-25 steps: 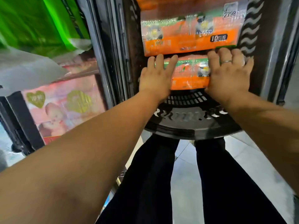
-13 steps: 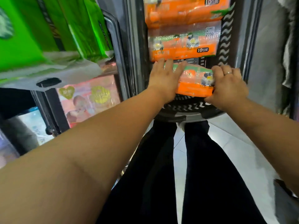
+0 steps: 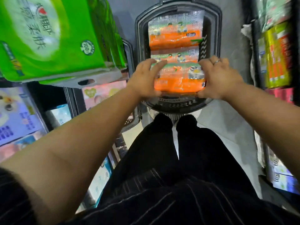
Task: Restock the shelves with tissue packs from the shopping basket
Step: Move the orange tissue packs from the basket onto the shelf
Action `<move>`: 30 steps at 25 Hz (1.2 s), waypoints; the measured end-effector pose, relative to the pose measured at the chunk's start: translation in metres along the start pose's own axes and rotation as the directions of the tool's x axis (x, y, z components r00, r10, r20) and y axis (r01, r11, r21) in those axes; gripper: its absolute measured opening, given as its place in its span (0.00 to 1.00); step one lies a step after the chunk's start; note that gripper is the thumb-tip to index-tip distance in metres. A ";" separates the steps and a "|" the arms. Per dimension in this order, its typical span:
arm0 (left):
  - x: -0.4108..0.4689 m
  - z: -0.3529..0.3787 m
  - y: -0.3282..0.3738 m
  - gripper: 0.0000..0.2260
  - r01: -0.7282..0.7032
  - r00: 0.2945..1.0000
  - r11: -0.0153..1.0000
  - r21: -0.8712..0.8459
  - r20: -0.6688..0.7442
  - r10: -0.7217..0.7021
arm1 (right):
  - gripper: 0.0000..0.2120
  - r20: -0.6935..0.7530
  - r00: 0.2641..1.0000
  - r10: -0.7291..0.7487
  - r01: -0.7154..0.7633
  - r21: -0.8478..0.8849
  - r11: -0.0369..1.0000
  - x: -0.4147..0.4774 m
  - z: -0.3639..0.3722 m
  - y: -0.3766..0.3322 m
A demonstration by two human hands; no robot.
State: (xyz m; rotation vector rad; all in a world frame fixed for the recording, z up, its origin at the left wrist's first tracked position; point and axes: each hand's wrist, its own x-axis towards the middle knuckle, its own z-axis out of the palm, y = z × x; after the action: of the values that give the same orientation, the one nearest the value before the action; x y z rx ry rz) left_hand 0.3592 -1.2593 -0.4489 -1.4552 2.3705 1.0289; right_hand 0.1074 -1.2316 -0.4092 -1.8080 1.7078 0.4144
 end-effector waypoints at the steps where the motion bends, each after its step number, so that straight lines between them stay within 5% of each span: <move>1: -0.013 -0.015 0.003 0.46 -0.011 0.999 0.997 -0.078 -0.052 0.007 | 0.46 0.001 1.000 -0.017 0.017 0.022 1.000 -0.011 -0.019 -0.005; 4: -0.049 -0.052 0.015 0.48 -0.048 0.974 0.933 -0.356 -0.225 -0.035 | 0.48 0.031 0.998 -0.060 0.056 0.105 0.993 -0.037 -0.075 -0.014; 9: -0.110 -0.095 0.049 0.45 0.001 0.941 0.774 -0.633 -0.261 -0.214 | 0.39 0.115 0.979 -0.167 0.150 0.145 0.978 -0.066 -0.148 -0.044; 15: -0.194 -0.084 0.096 0.49 -0.090 0.796 0.482 -0.872 -0.354 -0.491 | 0.36 0.196 0.908 -0.370 0.334 0.191 0.923 -0.099 -0.204 -0.066; 19: -0.247 -0.059 0.132 0.47 -0.161 0.675 0.319 -0.934 -0.340 -0.655 | 0.28 0.206 0.828 -0.522 0.484 0.210 0.850 -0.133 -0.219 -0.083; 22: -0.288 -0.041 0.157 0.41 -0.247 0.579 0.272 -0.930 -0.367 -0.728 | 0.32 0.176 0.783 -0.597 0.563 0.208 0.800 -0.154 -0.208 -0.102; 26: -0.340 -0.010 0.190 0.40 -0.288 0.354 0.230 -0.930 -0.326 -0.877 | 0.38 0.106 0.720 -0.686 0.654 0.231 0.721 -0.180 -0.175 -0.132; 30: -0.389 0.013 0.219 0.26 -0.326 0.172 0.184 -0.927 -0.250 -0.953 | 0.37 0.024 0.625 -0.780 0.748 0.265 0.608 -0.204 -0.141 -0.159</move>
State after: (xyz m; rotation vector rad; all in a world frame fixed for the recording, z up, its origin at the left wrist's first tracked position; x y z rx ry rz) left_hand 0.3702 -0.9095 -0.1710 -3.9635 0.6479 1.7308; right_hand 0.2125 -1.1612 -0.1432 -2.0660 0.6935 -0.0444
